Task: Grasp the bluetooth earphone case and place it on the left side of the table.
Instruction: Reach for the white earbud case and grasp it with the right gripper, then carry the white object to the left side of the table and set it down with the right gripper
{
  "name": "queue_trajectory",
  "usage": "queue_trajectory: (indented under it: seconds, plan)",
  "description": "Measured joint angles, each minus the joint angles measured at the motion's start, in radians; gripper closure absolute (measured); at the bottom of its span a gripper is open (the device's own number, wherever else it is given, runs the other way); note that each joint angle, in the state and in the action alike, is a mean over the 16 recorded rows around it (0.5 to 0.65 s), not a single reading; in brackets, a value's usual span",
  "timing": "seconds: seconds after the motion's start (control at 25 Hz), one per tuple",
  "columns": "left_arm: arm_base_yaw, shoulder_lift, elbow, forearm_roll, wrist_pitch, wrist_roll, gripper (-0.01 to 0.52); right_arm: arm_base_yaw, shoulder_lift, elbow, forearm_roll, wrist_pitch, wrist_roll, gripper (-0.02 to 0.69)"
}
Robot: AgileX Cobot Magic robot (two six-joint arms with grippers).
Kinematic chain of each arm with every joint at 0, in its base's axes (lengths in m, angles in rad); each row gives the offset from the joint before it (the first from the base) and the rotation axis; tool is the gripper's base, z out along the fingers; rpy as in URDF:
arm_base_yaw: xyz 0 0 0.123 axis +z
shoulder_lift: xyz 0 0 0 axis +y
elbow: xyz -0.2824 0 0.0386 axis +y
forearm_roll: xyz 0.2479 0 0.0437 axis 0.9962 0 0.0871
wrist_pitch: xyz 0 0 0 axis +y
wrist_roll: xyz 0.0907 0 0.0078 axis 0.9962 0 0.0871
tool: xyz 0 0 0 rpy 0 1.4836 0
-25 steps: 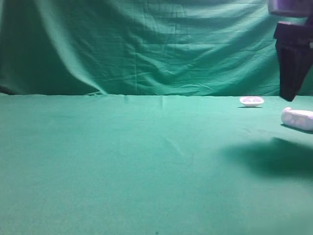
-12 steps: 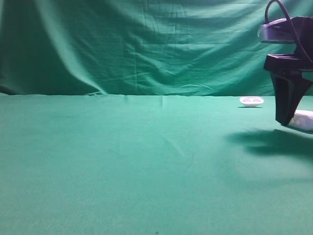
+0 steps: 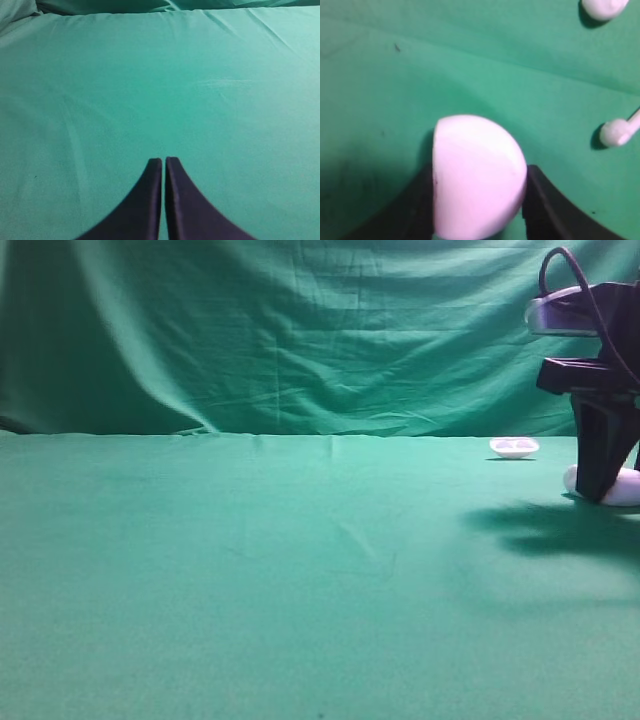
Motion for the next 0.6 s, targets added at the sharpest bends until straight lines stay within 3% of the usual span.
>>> queue_trajectory:
  seconds: [0.28, 0.6]
  plan:
    - [0.000, 0.000, 0.000, 0.000, 0.000, 0.000, 0.514, 0.161, 0.070, -0.302, 0.017, 0.116, 0.008, 0.330]
    - [0.000, 0.000, 0.000, 0.000, 0.000, 0.000, 0.514, 0.420, 0.303, -0.649, 0.022, 0.161, 0.018, 0.330]
